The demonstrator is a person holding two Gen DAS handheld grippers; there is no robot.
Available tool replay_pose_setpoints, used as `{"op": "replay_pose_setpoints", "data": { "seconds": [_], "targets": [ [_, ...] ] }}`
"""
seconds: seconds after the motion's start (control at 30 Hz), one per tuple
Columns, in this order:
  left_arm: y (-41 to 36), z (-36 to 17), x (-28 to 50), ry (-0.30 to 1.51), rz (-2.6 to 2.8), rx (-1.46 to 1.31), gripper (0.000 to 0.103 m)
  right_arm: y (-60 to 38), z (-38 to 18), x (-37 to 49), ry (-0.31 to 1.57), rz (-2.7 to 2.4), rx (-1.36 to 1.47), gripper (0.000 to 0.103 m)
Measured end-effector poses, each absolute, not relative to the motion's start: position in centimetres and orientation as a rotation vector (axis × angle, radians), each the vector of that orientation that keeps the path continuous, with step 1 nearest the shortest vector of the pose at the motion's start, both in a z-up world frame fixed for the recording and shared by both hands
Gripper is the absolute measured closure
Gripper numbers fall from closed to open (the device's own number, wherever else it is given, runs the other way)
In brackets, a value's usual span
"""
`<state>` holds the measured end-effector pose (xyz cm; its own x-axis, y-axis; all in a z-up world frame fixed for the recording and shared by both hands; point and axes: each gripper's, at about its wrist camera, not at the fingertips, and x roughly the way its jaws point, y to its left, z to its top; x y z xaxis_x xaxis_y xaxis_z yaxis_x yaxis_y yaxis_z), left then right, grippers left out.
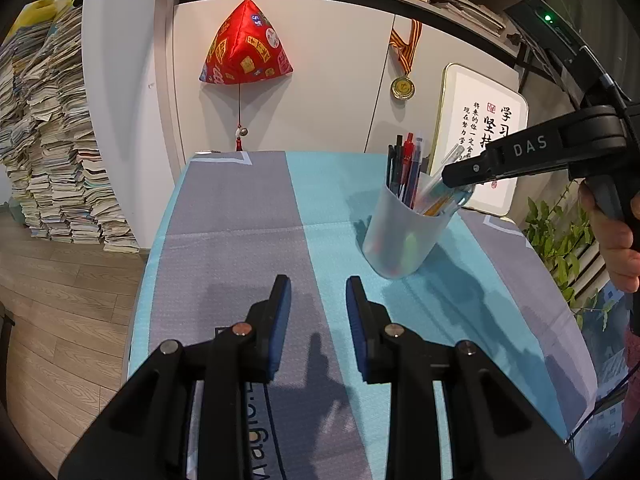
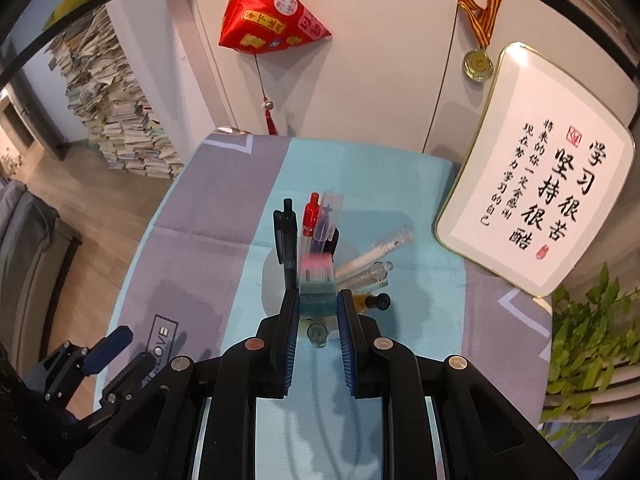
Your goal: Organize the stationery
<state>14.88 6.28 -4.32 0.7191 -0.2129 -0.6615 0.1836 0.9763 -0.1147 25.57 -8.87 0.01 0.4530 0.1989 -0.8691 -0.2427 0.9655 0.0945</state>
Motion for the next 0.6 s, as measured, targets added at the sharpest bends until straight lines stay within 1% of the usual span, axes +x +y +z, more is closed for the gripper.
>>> {"op": "replay_pose_setpoints", "data": {
  "seconds": [0.43,0.53,0.6],
  "targets": [
    [5.5,-4.3,15.0,0.741,-0.231,-0.035,0.076,-9.7,1.4,24.2,0.996,0.260,-0.030,0.083],
    [5.2,-3.9,14.8,0.728,-0.229,-0.028,0.071,-10.0,2.0,23.0,0.955,0.261,-0.033,0.083],
    [5.1,-3.5,14.6,0.716,-0.225,-0.025,0.065,-10.3,2.4,22.2,0.932,0.261,-0.029,0.083]
  ]
}}
